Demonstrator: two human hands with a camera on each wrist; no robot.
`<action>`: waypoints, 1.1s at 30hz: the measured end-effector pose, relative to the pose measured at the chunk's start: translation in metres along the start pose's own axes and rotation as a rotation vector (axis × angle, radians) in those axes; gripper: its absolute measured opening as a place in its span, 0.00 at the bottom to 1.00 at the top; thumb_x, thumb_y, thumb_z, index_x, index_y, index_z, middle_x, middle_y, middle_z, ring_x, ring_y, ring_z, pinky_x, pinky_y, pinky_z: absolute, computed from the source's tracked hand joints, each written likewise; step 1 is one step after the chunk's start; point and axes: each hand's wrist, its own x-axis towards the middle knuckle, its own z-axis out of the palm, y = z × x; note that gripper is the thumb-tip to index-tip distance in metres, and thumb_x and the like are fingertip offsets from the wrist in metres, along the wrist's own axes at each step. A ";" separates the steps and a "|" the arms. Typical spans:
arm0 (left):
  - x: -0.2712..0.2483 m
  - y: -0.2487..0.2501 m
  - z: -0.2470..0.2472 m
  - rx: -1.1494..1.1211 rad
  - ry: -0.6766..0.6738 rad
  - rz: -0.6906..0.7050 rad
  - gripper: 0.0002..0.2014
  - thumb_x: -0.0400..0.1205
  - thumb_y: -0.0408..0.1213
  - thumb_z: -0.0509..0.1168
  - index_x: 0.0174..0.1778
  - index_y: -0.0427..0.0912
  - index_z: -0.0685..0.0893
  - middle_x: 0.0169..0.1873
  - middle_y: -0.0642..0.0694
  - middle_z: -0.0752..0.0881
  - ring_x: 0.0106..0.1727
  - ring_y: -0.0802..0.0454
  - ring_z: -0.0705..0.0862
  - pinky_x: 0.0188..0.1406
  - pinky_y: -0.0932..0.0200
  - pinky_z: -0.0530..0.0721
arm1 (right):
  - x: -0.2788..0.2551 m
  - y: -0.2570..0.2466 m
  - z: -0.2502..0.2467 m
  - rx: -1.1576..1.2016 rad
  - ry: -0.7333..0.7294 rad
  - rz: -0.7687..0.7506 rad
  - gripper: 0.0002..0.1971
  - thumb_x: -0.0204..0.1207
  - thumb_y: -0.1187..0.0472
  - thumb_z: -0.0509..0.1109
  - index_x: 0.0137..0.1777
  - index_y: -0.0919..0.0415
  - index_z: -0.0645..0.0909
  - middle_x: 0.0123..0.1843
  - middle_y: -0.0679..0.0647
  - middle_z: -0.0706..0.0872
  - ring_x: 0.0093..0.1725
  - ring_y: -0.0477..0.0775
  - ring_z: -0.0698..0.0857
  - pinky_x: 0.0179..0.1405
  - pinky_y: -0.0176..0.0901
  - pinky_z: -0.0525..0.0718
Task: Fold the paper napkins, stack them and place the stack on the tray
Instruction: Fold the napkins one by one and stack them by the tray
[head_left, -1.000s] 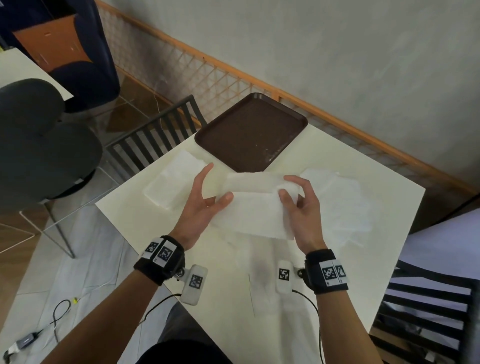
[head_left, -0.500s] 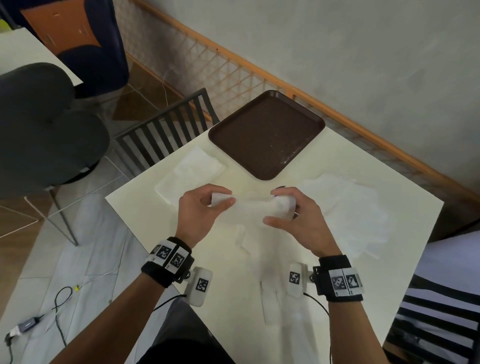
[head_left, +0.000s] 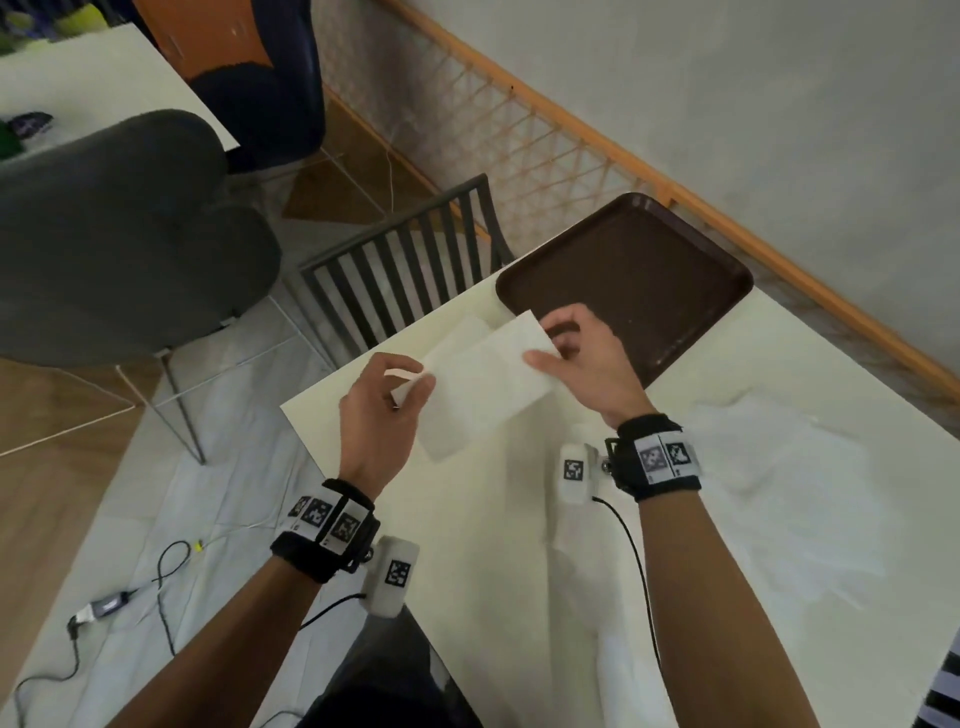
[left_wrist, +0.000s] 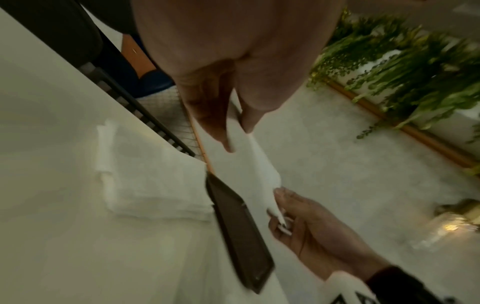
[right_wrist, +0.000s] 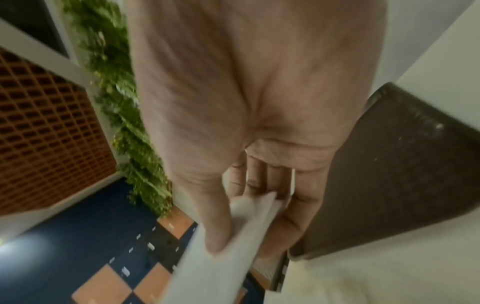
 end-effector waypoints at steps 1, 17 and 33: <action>0.008 -0.009 0.000 0.020 -0.005 -0.020 0.07 0.86 0.46 0.76 0.54 0.55 0.83 0.34 0.53 0.92 0.28 0.53 0.80 0.38 0.53 0.82 | 0.014 0.000 0.011 -0.042 0.021 0.011 0.20 0.79 0.59 0.85 0.67 0.49 0.83 0.55 0.47 0.94 0.55 0.44 0.94 0.59 0.45 0.93; 0.056 -0.063 0.025 0.580 -0.110 0.008 0.11 0.82 0.36 0.75 0.59 0.47 0.85 0.65 0.42 0.79 0.70 0.36 0.75 0.65 0.38 0.80 | 0.074 0.024 0.087 -0.594 0.141 0.001 0.20 0.84 0.56 0.79 0.72 0.55 0.77 0.69 0.59 0.84 0.68 0.65 0.84 0.63 0.61 0.86; -0.114 -0.012 0.151 0.347 -0.567 0.026 0.29 0.79 0.69 0.71 0.63 0.48 0.83 0.54 0.53 0.86 0.54 0.52 0.84 0.60 0.51 0.85 | -0.090 0.141 -0.058 -0.703 -0.011 0.271 0.33 0.76 0.30 0.78 0.75 0.47 0.78 0.71 0.50 0.85 0.73 0.61 0.81 0.71 0.64 0.83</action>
